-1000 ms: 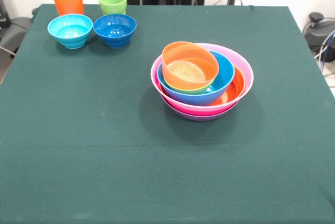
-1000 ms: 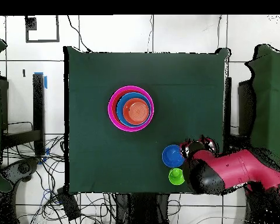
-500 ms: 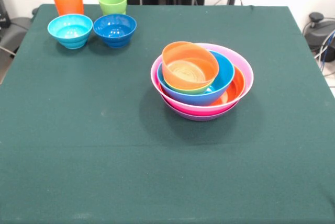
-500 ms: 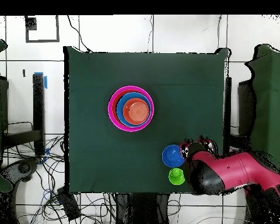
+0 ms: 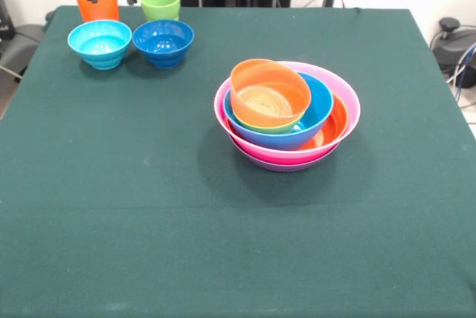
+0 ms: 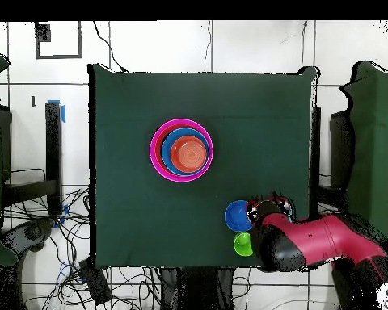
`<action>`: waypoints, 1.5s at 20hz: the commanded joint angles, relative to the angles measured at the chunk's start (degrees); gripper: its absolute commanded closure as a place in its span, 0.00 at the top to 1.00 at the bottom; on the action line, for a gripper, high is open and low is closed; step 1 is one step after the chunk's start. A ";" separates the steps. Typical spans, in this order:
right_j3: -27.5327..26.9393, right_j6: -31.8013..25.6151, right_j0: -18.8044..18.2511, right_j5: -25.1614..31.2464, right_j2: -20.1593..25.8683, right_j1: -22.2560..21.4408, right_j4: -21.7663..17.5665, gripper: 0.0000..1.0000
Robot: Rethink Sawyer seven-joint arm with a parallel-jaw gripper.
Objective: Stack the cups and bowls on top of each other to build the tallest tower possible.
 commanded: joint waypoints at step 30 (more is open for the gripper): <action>-8.96 2.56 6.88 -20.54 -6.72 13.93 -1.77 1.00</action>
